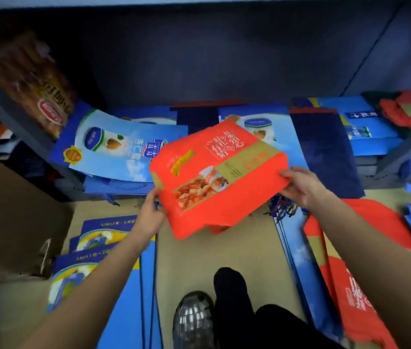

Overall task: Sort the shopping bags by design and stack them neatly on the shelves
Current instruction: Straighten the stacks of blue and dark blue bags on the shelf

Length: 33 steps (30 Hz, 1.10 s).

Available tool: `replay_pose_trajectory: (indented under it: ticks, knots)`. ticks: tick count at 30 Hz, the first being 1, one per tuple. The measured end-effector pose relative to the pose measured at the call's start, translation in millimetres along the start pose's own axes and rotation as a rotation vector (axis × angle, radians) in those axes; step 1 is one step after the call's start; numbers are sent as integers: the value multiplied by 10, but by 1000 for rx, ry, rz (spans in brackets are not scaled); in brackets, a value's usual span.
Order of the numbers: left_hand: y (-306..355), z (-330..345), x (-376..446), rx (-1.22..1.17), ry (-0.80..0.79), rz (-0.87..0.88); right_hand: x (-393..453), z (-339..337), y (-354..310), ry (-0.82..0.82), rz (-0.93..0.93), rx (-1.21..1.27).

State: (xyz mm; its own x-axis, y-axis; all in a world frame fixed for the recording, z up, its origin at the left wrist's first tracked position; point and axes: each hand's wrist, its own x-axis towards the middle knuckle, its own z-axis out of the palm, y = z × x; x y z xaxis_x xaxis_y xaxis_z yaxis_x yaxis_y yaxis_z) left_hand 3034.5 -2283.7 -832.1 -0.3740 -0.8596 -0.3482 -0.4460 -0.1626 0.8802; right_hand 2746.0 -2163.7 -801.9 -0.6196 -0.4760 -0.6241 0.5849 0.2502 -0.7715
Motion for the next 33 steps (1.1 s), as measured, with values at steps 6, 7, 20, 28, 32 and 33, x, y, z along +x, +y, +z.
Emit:
replay_pose_trajectory:
  ticks: [6, 7, 20, 28, 32, 33]
  knots:
    - [84, 174, 227, -301, 126, -307, 211, 29, 74, -125, -78, -493]
    - [109, 155, 278, -322, 176, -301, 201, 44, 74, -176, -70, -519]
    - [546, 898, -149, -103, -50, 311, -46, -1111, -189, 100, -317, -753]
    - [895, 1895, -334, -35, -452, 172, -329, -2470, -443, 166, -191, -651]
    - [1016, 2545, -511, -92, -503, 157, -460, -2938, -595, 421, -193, -735]
    - [1009, 2685, -546, -98, -496, 158, -465, -3035, -626, 510, -212, -828]
